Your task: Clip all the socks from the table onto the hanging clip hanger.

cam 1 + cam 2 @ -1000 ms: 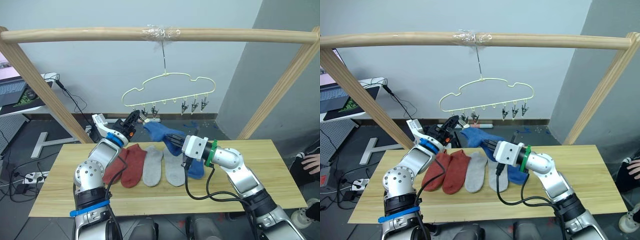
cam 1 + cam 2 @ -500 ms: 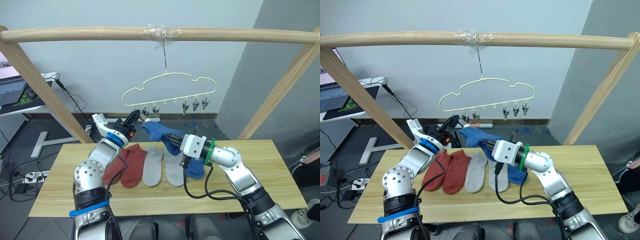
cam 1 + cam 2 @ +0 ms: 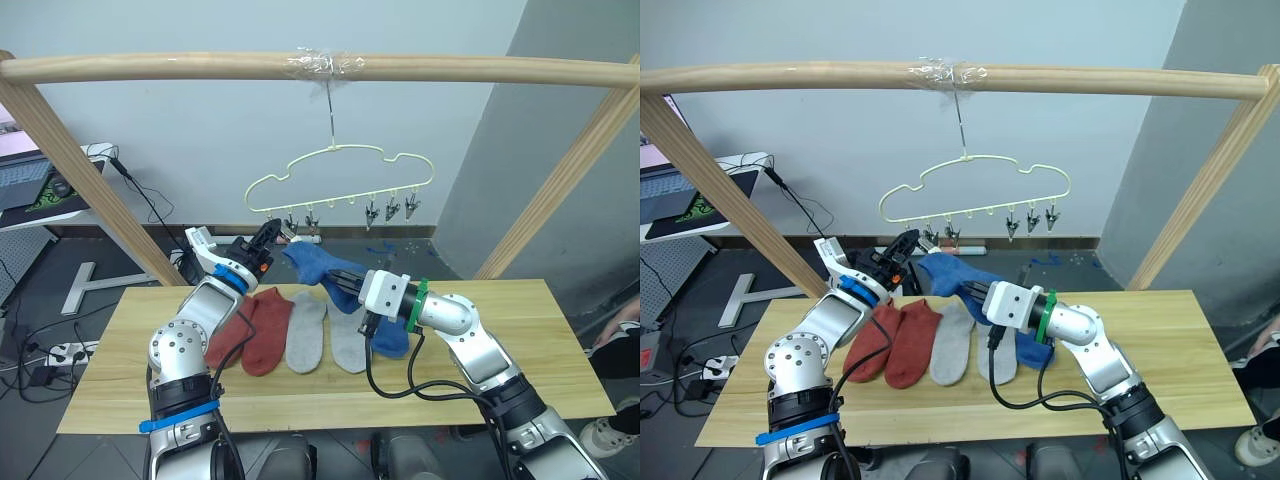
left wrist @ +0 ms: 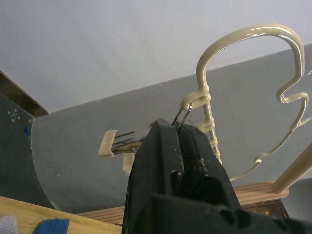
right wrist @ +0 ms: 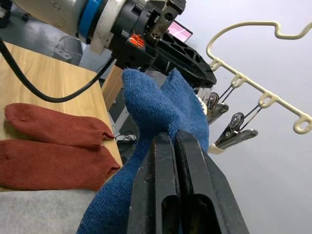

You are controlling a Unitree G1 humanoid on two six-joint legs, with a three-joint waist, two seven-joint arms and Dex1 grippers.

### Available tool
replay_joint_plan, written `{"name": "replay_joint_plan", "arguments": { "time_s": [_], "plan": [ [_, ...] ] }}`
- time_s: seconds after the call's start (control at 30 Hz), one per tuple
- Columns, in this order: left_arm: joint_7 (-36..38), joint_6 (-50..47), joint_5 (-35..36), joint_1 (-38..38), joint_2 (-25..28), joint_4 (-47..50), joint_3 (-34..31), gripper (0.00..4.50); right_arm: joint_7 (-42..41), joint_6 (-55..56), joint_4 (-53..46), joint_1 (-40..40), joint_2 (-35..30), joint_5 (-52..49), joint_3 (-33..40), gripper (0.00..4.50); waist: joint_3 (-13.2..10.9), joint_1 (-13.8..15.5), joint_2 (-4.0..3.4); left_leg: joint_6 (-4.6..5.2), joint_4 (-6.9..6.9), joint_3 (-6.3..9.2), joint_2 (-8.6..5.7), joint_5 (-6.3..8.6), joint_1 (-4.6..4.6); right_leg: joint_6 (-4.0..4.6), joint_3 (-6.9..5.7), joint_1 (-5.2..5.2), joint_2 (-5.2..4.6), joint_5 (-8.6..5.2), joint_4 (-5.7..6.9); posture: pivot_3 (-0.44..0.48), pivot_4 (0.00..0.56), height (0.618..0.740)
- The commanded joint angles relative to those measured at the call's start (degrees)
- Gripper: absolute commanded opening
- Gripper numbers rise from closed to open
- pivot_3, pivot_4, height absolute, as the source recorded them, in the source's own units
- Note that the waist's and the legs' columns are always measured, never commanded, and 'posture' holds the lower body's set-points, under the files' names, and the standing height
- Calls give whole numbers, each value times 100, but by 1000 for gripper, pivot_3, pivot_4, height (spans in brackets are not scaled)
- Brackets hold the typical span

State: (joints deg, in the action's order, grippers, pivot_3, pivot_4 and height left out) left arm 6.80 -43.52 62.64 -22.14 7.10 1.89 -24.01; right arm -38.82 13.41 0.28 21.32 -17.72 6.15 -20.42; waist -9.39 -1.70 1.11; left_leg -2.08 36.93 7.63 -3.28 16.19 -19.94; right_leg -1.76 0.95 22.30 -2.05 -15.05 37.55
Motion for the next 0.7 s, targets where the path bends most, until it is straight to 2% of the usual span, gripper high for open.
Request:
{"name": "replay_joint_plan", "arguments": {
  "time_s": [0.03, 0.7],
  "plan": [
    [-45, 46, -5, -15, 63, 58, -15, 0, -131, 59, -380, -32, -79, -217, 80, 34, -1, 2, 0, 0, 0, 1, 0, 0, -1, 0, 0, 0, 0, 0, -2, 13, 163, 740],
    [-3, 21, 27, 4, 92, 97, 81, 0, 306, 272, 135, 287, 217, 81, 39, 34, -2, 7, -1, -1, -8, 4, 0, 1, -14, 6, -3, 0, 0, 4, -44, 15, 163, 740]
  ]
}}
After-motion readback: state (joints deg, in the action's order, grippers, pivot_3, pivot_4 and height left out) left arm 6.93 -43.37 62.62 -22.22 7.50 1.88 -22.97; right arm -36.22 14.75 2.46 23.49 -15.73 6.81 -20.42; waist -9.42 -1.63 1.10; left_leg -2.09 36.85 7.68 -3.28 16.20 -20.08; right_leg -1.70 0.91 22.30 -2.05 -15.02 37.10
